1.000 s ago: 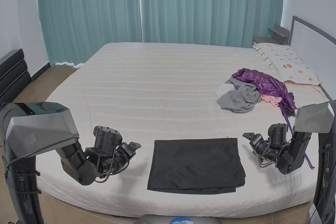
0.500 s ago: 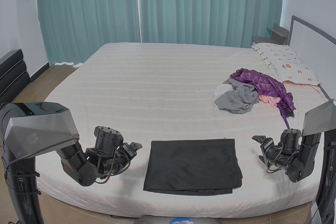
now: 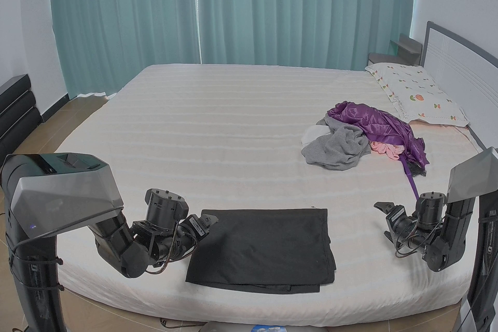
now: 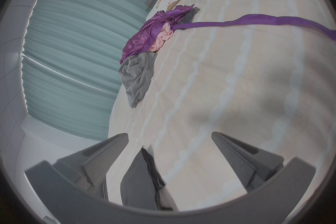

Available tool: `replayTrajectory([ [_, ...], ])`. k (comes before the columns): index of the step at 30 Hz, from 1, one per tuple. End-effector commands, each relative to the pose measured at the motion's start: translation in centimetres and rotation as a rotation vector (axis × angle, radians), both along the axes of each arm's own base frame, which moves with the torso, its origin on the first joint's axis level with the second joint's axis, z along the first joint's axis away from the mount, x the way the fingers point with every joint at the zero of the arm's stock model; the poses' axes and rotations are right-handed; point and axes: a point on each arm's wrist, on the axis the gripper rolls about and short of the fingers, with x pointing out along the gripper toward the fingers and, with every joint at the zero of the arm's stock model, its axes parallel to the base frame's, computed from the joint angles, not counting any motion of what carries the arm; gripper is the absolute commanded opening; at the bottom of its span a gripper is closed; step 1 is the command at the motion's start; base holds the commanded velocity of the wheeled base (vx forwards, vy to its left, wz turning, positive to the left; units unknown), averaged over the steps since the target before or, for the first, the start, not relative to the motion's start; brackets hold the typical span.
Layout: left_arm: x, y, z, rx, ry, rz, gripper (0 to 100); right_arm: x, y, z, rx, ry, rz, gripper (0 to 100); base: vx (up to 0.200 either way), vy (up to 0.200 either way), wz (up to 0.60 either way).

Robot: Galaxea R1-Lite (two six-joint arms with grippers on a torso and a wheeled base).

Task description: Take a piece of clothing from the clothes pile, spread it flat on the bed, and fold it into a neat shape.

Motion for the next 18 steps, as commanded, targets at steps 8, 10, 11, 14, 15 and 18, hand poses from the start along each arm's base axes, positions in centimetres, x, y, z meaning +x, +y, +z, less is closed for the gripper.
replayTrajectory([
  [8,0.6,0.1,-3.1,0.121,-0.050,-0.076,100,-0.5,0.2,-0.8,-0.020,-0.003,0.020,100,0.000,0.000,0.00],
  [10,0.5,0.0,-3.6,0.153,-0.068,-0.081,100,-0.5,0.2,-0.8,-0.020,-0.002,0.020,100,0.000,0.000,0.00],
  [11,0.4,-0.1,-3.7,0.159,-0.070,-0.085,100,-0.5,0.2,-0.8,-0.020,-0.002,0.020,100,0.000,0.000,0.00],
  [14,0.4,-0.1,-3.8,0.163,-0.067,-0.087,100,-0.5,0.2,-0.8,-0.020,-0.003,0.020,100,0.000,0.000,0.00],
  [15,0.4,-0.2,-3.8,0.163,-0.067,-0.089,100,-0.5,0.2,-0.8,-0.020,-0.002,0.020,100,0.000,0.000,0.00],
  [18,0.3,-0.2,-3.9,0.165,-0.066,-0.090,100,-0.5,0.2,-0.8,-0.020,-0.003,0.020,100,0.000,0.000,0.00],
])
